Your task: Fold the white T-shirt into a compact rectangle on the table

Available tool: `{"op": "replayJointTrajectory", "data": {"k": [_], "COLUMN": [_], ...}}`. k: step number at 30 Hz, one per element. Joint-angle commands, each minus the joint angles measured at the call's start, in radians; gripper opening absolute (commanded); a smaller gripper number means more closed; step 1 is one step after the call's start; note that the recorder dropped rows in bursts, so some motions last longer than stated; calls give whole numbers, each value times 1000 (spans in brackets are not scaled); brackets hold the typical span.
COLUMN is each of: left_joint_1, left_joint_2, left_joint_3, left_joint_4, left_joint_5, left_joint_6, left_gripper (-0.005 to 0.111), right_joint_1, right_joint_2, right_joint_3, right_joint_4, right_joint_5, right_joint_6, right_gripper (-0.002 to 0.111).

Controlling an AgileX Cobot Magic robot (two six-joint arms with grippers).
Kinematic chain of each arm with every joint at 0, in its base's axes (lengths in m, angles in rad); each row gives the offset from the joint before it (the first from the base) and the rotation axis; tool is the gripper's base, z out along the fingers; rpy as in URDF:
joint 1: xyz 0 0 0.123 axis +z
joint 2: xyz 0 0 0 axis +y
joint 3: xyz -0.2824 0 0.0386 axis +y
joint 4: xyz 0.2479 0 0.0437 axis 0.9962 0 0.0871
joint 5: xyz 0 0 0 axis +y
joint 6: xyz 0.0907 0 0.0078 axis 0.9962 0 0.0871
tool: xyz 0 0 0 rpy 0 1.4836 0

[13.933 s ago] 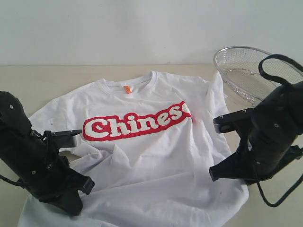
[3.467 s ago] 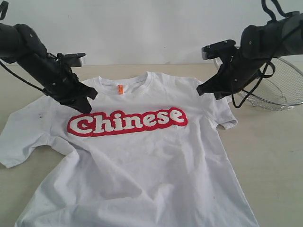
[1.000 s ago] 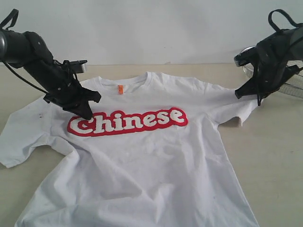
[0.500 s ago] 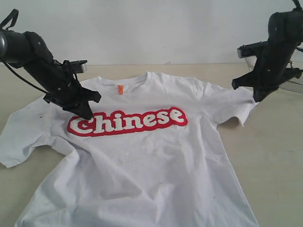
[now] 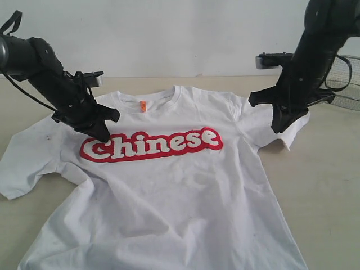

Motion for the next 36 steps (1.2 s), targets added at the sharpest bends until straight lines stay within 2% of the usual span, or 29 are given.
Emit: {"op": "replayJointTrajectory", "data": {"k": [1,4,6,7,12,15,19,22,24,26,27,29,36], "left_joint_1": [1,1,1,1,1,1,1,1,1,1,1,1,1], "left_joint_2": [48,48,48,48,48,48,48,48,48,48,48,48,48], "left_joint_3": [19,19,19,19,19,19,19,19,19,19,19,19,19], "left_joint_4": [90,48,12,-11,-48,-48,-99,-108,-108,-108,-108,-108,-108], "left_joint_5": [-3,0,9,18,32,41,55,55,57,59,59,59,57], "left_joint_6": [-2,6,41,58,77,77,118,130,130,130,130,130,130], "left_gripper": [5,5,5,5,5,5,5,5,5,5,5,5,5], "right_joint_1": [-49,-106,-151,-176,-273,-339,-464,-472,-472,-472,-472,-472,-395], "right_joint_2": [-179,-235,-237,-229,-156,-96,20,22,22,22,22,22,22], "right_joint_3": [270,449,510,538,558,558,558,558,558,558,558,558,558], "right_joint_4": [111,198,321,440,910,1016,1284,1289,1289,1289,1289,1287,1280], "right_joint_5": [-257,-430,-502,-515,-402,-327,-112,-178,-221,-231,-233,-233,-334], "right_joint_6": [-36,-103,-198,-288,-715,-805,-994,-994,-994,-992,-982,-965,-925], "right_gripper": [0,0,0,0,0,0,0,1,10,31,46,58,59]}}
